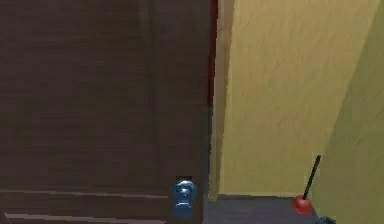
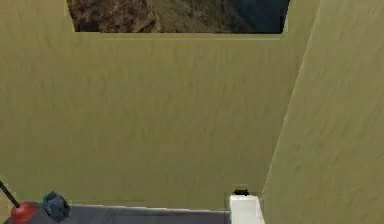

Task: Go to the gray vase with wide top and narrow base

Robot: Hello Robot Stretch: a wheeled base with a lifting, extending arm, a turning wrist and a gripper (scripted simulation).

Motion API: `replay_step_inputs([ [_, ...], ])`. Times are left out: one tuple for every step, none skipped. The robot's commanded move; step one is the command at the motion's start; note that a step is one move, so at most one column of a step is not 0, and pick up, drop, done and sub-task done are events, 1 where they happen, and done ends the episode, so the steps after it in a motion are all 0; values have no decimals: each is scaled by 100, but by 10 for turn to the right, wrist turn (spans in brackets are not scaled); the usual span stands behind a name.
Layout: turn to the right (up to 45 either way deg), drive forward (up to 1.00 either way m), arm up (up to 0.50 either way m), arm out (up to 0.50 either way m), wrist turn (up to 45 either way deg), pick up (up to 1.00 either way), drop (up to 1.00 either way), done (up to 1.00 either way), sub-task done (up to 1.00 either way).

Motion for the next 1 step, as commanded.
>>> replay_step_inputs([
  [450, 0, 0, 0, 0, 0, 0, 0, 0],
])
